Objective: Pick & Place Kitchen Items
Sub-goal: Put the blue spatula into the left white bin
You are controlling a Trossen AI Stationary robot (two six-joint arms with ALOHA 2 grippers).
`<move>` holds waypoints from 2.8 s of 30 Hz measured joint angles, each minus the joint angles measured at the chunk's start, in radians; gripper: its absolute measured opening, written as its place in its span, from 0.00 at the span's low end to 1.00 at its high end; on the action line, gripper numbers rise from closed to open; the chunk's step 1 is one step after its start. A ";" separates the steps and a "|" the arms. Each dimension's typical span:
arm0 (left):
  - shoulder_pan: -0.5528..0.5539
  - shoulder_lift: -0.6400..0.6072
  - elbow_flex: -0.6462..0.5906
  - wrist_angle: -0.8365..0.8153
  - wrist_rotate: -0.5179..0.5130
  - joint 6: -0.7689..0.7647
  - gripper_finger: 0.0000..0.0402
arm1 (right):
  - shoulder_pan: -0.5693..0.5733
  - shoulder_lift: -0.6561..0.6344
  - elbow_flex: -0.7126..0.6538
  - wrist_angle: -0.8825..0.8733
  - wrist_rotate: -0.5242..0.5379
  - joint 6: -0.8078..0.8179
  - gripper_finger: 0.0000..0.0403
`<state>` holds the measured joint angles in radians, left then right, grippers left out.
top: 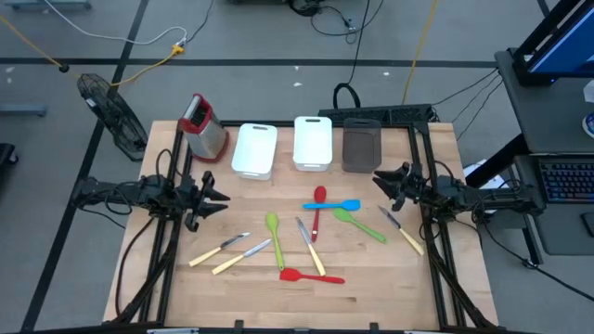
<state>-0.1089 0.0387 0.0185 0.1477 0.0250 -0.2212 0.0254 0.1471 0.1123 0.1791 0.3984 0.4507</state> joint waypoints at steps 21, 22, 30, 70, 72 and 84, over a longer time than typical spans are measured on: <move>0.006 0.000 0.000 0.013 -0.265 0.017 0.30 | 0.001 0.005 0.000 -0.003 -0.011 0.061 0.35; 0.006 0.000 0.000 0.015 -0.265 0.010 0.30 | 0.001 0.009 0.000 -0.003 -0.011 0.060 0.35; 0.006 0.000 0.000 0.137 -0.276 -0.119 0.30 | 0.007 0.153 0.000 0.179 -0.141 0.048 0.35; 0.006 0.001 0.000 -0.050 -0.368 -0.141 0.30 | 0.004 1.217 0.735 -0.359 -0.349 -0.680 0.66; 0.006 0.001 0.000 -0.050 -0.368 -0.141 0.30 | -0.010 1.255 0.743 -0.358 -0.349 -0.679 0.70; 0.006 0.001 0.000 -0.064 -0.369 -0.127 0.30 | -0.057 1.391 0.744 -0.391 -0.351 -0.633 0.75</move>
<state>-0.1032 0.0394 0.0185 0.0839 -0.3444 -0.3477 -0.0320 1.5379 0.8567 -0.2116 0.0476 -0.1826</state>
